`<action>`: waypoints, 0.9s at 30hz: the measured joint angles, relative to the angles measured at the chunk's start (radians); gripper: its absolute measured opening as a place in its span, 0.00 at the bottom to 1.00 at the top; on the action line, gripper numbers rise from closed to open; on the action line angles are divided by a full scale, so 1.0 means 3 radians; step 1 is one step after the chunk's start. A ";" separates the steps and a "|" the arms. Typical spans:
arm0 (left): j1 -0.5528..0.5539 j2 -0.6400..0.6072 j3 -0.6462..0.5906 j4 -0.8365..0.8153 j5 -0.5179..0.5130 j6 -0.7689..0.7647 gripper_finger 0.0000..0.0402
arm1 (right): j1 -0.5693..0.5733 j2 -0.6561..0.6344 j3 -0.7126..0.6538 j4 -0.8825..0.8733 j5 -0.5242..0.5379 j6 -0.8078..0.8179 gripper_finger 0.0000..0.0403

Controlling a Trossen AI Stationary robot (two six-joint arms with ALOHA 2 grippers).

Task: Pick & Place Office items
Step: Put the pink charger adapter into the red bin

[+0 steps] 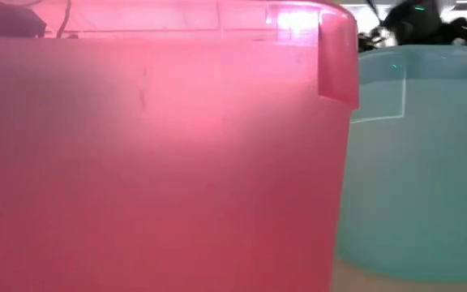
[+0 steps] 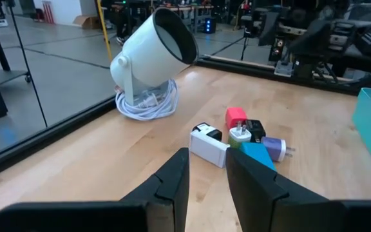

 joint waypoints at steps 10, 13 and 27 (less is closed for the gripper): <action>0.0000 0.0000 0.0000 -0.0056 0.0002 -0.0003 0.25 | -0.0179 0.1091 0.1465 -0.1971 -0.0226 -0.0899 0.61; 0.0000 0.0001 0.0000 -0.0098 0.0002 -0.0006 0.25 | -0.0319 0.1333 0.1647 -0.2190 -0.0236 -0.1088 0.60; -0.0001 0.0000 0.0000 -0.0097 0.0003 -0.0004 0.25 | -0.0588 0.1985 0.1700 -0.2129 -0.0759 -0.1236 0.60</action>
